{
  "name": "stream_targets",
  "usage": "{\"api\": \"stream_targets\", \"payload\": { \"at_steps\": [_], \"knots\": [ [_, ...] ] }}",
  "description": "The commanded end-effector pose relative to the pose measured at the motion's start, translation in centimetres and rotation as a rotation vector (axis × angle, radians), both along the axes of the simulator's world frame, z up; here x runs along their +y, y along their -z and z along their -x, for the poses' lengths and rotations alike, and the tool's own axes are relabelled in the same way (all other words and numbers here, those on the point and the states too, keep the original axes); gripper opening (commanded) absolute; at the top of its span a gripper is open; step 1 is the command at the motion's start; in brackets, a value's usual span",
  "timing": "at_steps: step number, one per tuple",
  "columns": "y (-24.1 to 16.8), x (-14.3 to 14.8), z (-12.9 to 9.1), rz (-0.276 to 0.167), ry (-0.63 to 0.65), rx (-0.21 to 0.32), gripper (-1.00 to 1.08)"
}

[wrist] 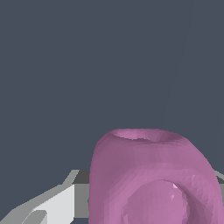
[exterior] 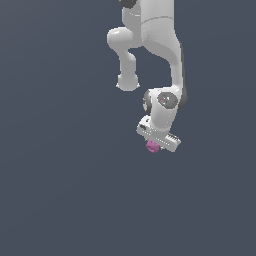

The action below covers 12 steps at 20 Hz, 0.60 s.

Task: Pick up the object and move it to a goal position.

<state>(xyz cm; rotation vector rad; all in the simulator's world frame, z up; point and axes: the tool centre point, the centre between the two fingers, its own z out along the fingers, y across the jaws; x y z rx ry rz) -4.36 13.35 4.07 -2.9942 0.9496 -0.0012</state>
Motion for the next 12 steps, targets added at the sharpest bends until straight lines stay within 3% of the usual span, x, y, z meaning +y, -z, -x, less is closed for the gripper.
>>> {"api": "stream_targets", "payload": {
  "at_steps": [1, 6, 12],
  "knots": [
    [0.0, 2.0, -0.4, 0.0, 0.001, 0.0, -1.0],
    [0.0, 4.5, -1.1, 0.0, 0.001, 0.0, -1.0],
    [0.0, 5.1, -1.3, 0.0, 0.001, 0.0, -1.0]
  ]
}}
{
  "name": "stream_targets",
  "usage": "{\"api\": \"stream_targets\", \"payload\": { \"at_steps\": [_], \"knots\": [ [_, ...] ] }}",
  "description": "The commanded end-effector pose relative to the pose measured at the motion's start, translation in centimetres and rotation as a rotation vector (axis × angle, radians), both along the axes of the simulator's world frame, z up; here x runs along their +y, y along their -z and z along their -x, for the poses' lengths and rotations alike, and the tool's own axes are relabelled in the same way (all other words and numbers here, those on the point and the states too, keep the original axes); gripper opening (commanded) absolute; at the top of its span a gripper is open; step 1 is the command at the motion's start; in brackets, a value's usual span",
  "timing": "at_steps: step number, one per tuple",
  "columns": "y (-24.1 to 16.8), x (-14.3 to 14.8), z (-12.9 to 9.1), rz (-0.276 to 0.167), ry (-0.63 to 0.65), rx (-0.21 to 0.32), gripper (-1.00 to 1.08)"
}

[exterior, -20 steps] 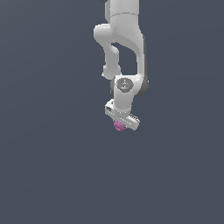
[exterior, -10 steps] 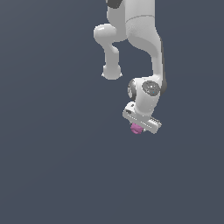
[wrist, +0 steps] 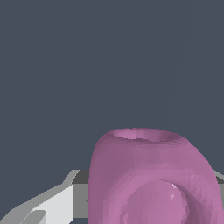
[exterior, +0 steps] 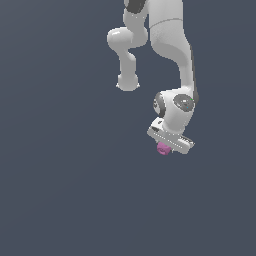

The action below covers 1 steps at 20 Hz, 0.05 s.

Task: Pick up the object and move it to a goal position.

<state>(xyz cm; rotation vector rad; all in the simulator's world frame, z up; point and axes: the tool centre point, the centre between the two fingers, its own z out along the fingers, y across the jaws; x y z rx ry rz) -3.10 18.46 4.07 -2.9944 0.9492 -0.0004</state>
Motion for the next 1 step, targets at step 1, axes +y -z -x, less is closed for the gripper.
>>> {"api": "stream_targets", "payload": {
  "at_steps": [1],
  "knots": [
    [0.0, -0.07, -0.08, 0.0, 0.001, 0.0, -1.0]
  ]
}}
